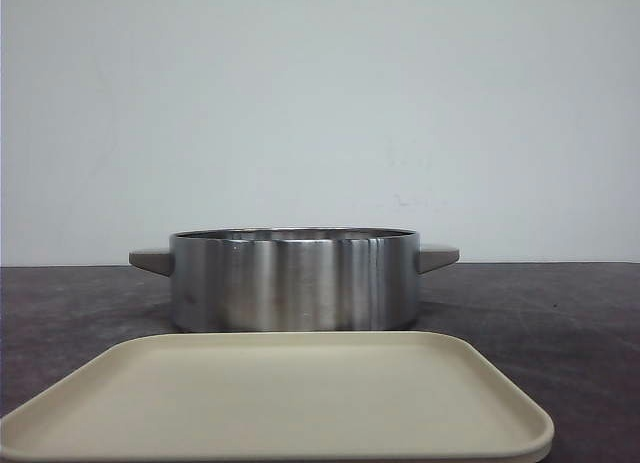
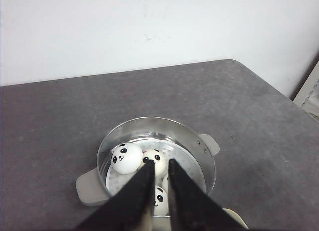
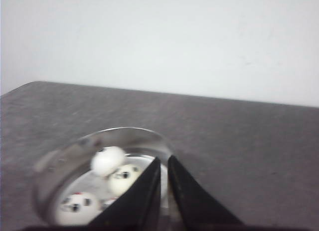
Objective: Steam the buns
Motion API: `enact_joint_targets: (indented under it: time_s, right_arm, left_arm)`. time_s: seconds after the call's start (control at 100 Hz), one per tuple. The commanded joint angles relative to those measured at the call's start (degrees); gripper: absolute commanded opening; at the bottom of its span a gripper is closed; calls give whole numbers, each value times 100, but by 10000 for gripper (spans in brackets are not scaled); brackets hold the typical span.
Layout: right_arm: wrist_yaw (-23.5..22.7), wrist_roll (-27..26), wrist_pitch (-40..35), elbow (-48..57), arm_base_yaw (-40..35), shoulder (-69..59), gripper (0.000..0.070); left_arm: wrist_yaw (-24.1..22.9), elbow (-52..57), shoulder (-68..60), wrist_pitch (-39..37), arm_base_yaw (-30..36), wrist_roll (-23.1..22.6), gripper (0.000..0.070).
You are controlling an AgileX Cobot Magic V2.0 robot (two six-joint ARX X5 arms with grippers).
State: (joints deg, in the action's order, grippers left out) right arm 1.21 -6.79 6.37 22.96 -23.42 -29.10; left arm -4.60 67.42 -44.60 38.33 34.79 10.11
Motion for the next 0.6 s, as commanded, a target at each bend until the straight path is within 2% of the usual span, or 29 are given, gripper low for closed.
enact_joint_targets:
  time_s: [0.0,0.16,0.3,0.48,0.59]
  right_arm:
    - [-85,188,428,-557,431,507,18]
    - [-79,184,470,-1609,1261,1637,18]
    - [-96,155,310,-2236,1646,2409,18]
    - [-68,155,-1049,-2227,1799,2907,18]
    - [50,155,-1517,-2227,1845,2889,18]
  left_arm:
    - [-11,76,-26,-59,44,-17,0]
    - [-11,76,-26,-59,44,-17,0]
    - [-11,76,-26,-59,44,-17,0]
    - [-11,76,-26,-59,44,-17,0]
    - [-11,76,-26,-59,44,-17,0]
